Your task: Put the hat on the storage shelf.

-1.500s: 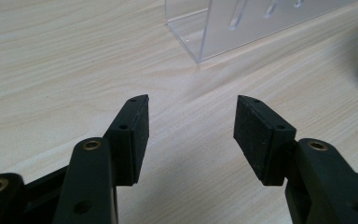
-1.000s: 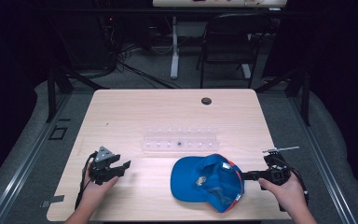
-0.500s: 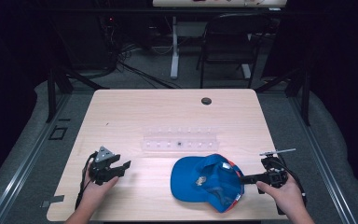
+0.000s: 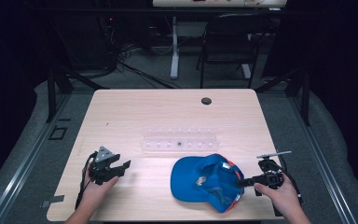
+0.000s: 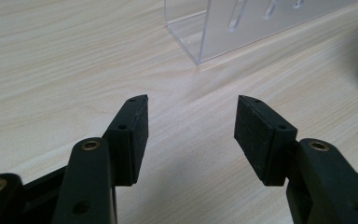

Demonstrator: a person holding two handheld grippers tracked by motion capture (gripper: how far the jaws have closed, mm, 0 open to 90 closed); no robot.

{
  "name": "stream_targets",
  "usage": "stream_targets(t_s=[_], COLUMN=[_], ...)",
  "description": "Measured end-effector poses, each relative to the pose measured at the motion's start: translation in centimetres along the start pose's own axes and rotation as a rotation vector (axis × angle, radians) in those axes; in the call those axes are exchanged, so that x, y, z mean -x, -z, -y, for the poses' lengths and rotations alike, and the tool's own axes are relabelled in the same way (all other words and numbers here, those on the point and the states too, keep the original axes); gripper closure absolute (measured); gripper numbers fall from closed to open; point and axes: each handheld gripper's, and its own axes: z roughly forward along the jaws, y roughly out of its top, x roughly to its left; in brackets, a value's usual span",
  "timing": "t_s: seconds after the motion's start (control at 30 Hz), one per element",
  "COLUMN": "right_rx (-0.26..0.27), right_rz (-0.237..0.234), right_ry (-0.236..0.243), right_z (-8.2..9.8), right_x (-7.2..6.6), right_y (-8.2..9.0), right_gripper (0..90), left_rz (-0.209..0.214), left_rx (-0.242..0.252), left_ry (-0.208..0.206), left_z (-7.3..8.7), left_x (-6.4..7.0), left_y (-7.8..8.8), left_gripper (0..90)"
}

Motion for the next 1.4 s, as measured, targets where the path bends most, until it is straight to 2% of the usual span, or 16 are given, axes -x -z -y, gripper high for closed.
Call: stream_targets(t_s=[0.13,0.17,0.33,0.5,0.77,0.97,1.17,1.3,1.4], right_rx=[0.011,-0.007,-0.022,-0.02,-0.022,-0.017,-0.019,-0.013,-0.01], right_rz=[0.0,-0.007,-0.032,-0.045,-0.044,-0.051,-0.016,0.025,0.029], right_ry=[-0.009,0.004,-0.001,-0.006,-0.002,-0.017,-0.027,-0.04,-0.06], right_z=[-0.1,-0.2,-0.4,-0.4,-0.4,-0.6,-0.9,-1.2,-1.7], right_x=[-0.3,-0.2,-0.2,-0.3,-0.3,-0.6,-1.0,-1.4,-1.9], right_y=[0.1,0.2,0.2,0.0,0.2,0.2,0.4,0.7,1.3], right_gripper=[68.0,68.2,70.8,73.8,77.2,77.6,77.7,77.9,78.1], left_rz=[-0.002,-0.002,-0.003,-0.003,-0.004,-0.005,-0.005,-0.005,-0.006], left_rx=[-0.001,0.0,0.002,0.001,0.002,0.006,0.005,0.007,0.007], left_ry=[-0.008,-0.008,-0.002,-0.006,-0.008,-0.006,-0.009,-0.006,-0.005], left_z=[0.0,0.0,0.0,0.0,0.0,0.0,-0.1,-0.1,-0.1], left_x=[0.0,0.0,0.0,0.0,0.0,0.0,0.0,0.0,0.0], left_y=[0.0,0.0,0.0,0.0,0.0,0.1,0.0,0.0,0.0], left_gripper=[45.4,45.4,45.3,45.3,45.4,45.4,45.3,45.3,45.3])
